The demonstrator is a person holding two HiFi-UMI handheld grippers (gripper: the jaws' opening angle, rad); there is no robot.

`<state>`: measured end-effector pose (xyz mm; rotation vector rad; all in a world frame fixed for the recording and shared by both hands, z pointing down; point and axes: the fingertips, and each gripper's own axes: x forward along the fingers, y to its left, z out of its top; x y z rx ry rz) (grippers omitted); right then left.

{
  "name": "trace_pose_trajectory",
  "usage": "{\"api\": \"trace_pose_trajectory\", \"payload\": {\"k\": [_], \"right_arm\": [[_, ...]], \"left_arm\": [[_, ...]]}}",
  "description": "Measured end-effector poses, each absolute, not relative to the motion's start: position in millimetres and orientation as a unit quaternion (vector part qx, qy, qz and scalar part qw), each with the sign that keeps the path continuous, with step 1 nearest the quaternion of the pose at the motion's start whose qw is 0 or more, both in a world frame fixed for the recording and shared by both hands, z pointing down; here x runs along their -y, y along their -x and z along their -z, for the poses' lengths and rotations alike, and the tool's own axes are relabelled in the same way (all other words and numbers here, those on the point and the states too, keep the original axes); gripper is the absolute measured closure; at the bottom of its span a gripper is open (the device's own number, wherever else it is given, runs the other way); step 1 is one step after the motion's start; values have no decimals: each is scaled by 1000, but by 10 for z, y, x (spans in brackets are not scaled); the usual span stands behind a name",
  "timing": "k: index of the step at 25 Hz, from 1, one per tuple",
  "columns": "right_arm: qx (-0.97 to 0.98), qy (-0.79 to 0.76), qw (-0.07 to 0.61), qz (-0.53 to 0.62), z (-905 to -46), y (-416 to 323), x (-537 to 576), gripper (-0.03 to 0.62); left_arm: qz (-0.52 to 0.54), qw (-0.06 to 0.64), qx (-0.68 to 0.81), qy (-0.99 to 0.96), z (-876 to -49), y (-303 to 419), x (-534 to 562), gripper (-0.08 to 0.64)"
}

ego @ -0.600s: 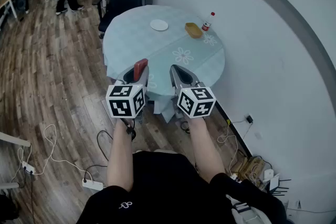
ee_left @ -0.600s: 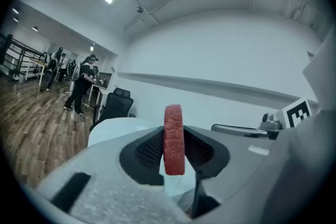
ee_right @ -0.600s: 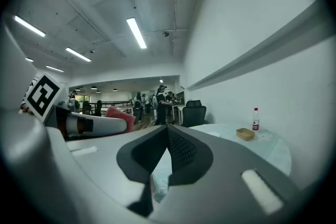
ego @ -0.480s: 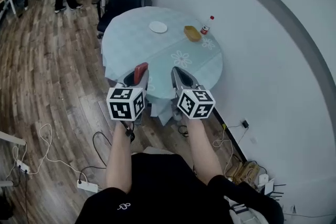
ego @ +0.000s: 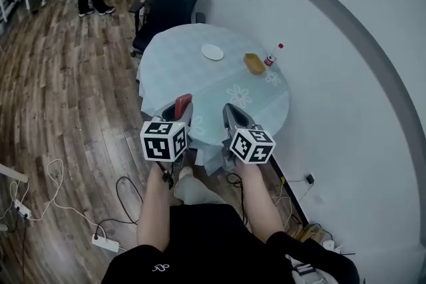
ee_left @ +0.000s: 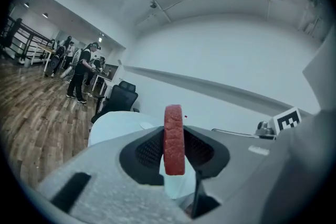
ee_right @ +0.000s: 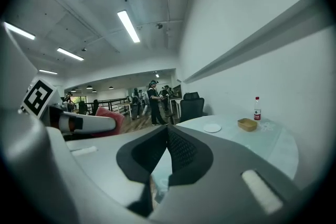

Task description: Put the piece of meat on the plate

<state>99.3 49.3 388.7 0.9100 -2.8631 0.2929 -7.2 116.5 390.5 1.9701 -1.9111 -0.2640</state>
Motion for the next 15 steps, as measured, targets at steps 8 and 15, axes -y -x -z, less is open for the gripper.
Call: {"api": "trace_pose_trajectory", "payload": {"k": [8,15], "right_arm": [[941,-303,87,-121,-4250,-513,125,584],[938,-299,117,-129,-4492,196,963,584]], "left_arm": [[87,218,688,-687,-4247,662,-674,471],[85,267,682,-676,-4649,1212,51,471]]}}
